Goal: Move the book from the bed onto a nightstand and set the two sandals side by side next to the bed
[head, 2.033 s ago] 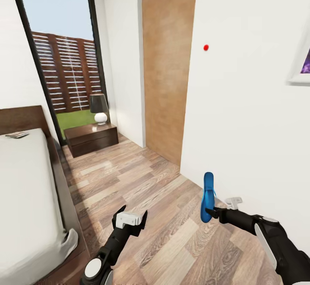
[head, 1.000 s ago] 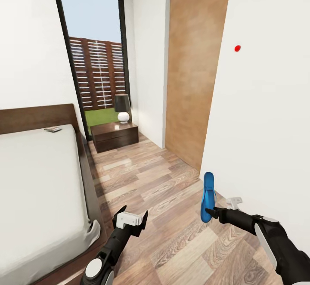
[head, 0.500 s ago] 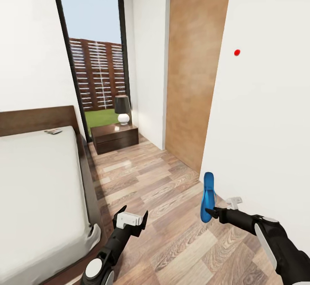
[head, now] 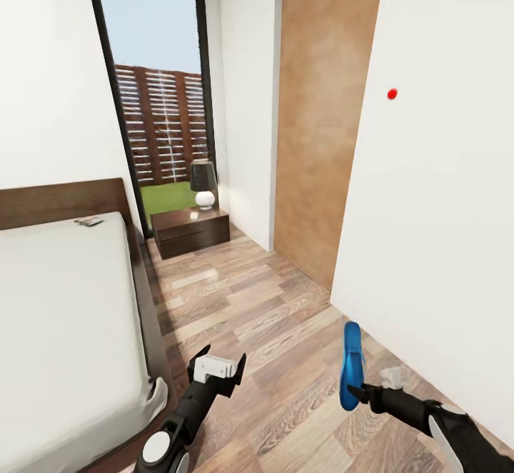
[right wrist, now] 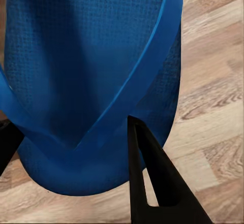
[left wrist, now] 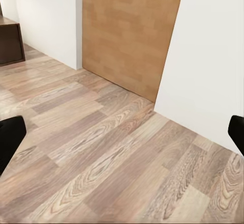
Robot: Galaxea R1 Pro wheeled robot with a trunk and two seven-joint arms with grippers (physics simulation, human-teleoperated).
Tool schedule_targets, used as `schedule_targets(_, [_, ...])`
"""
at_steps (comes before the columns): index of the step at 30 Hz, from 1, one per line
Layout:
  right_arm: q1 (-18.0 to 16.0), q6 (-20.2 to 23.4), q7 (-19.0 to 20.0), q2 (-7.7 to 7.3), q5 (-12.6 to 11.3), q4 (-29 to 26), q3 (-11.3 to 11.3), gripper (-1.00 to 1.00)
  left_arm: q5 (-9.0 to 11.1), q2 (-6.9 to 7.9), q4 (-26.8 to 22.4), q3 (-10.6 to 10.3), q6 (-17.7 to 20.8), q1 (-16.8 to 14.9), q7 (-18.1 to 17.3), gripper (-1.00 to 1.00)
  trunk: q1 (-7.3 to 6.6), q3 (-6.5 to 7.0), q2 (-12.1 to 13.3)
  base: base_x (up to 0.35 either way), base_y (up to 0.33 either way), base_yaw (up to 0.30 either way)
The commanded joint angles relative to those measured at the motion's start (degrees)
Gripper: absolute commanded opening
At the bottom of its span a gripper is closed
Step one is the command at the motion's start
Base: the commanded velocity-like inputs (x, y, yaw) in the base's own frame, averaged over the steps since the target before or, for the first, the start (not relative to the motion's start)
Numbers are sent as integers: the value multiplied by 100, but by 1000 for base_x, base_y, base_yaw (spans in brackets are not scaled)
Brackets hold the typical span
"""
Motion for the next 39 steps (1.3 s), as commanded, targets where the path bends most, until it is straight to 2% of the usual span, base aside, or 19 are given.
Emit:
schedule_targets(1, [-6, -251, 22, 0, -91, 352, -17, -100, 3, -1, 22, 8, 1, 4, -24, 100, -24, 14, 38, 0, 0, 0])
schedule_targets(2, [-6, -485, 23, -1, -92, 646, -17, -100, 5, 5, 38, 10, 1, 9, -26, 100, -46, 32, 78, 0, 0, 0])
schedule_targets(5, [-6, -786, 27, -3, -96, 1200, -17, -100, 7, 23, 159, 15, -3, 29, -30, 100, -112, 86, 199, 0, 0, 0])
schedule_targets(12, [-6, -925, 53, -30, -109, 1808, -17, -100, 8, 51, 928, 21, -37, 43, -54, 100, -265, 211, 480, 0, 0, 0])
schedule_targets(15, [-6, -931, 234, -36, -110, 1876, -17, -100, 8, 53, 1149, 21, -63, 44, -65, 100, -331, 265, 600, 0, 0, 0])
schedule_targets(19, [-6, -934, 565, -102, -111, 1921, -17, -100, 8, 56, 1638, 23, -212, 44, -76, 100, -331, 265, 600, 0, 0, 0])
schedule_targets(21, [-6, -935, 620, -131, -111, 1931, -17, -100, 8, 64, 2036, 27, -422, 44, -78, 100, -331, 265, 600, 0, 0, 0])
schedule_targets(24, [-6, -935, 646, -145, -111, 1937, -17, -100, 11, 70, 2349, 29, -692, 44, -75, 100, -331, 265, 600, 0, 0, 0])
schedule_targets(30, [-6, -935, 658, -152, -111, 1942, -17, -100, 8, 65, 2604, 30, -826, 44, -63, 100, -331, 265, 600, 0, 0, 0])
schedule_targets(32, [-6, -1005, 638, -86, -67, 2009, 27, -100, 8, 131, 2670, 96, -770, 90, -47, 100, -331, 265, 600, 0, 0, 0])
schedule_targets(35, [-6, -1036, 635, -72, -67, 2107, 27, -100, 8, 226, 2766, 111, -767, 92, -47, 100, -331, 265, 600, 0, 0, 0])
schedule_targets(39, [-6, -918, 631, -72, -58, 2241, 27, -100, 16, 229, 2895, 142, -802, 137, -55, 100, -331, 265, 600, 0, 0, 0])
